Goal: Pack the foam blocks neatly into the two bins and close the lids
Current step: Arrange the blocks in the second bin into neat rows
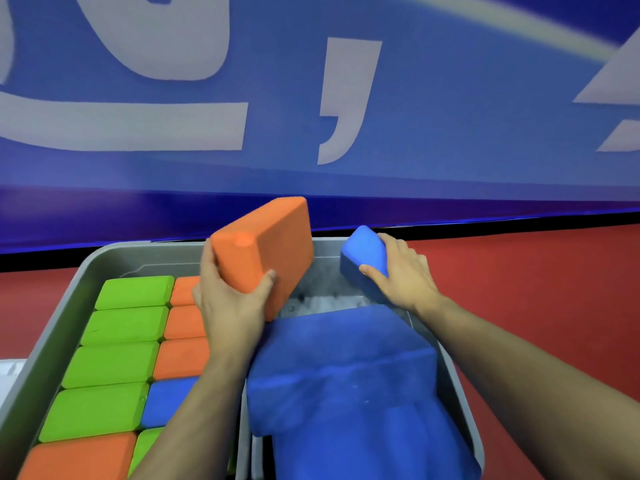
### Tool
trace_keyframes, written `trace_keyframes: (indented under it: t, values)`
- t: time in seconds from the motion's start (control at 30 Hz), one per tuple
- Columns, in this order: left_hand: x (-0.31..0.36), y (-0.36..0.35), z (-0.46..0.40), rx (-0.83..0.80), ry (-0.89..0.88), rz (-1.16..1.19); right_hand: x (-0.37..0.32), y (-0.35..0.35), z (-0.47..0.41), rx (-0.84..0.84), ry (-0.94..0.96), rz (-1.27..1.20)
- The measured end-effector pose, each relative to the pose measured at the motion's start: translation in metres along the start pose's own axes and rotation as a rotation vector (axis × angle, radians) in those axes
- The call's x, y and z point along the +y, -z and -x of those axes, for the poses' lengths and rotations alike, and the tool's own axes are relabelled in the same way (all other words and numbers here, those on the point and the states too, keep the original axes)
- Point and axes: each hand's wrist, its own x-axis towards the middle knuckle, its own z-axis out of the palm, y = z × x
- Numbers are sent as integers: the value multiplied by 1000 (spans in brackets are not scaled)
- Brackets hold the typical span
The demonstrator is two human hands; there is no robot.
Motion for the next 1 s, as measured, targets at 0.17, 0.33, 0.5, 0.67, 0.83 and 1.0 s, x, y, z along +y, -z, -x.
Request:
trace_keyframes:
  t: [0.17, 0.33, 0.5, 0.67, 0.83, 1.0]
  values:
    - [8, -1, 4, -187, -192, -152, 33, 5, -21, -393, 132, 58]
    - [8, -4, 5, -297, -255, -218, 46, -31, -32, -601, 84, 216]
    - [12, -9, 3, -368, -297, -247, 41, -54, -27, -649, -69, -86]
    - [13, -9, 2, -380, -273, -251, 1, -17, 5, -550, -14, -703]
    - [20, -5, 7, -409, -186, -304, -14, 14, 38, -874, 67, -656]
    - [21, 1, 2, -348, -177, -227, -30, 30, 59, -783, 266, -290]
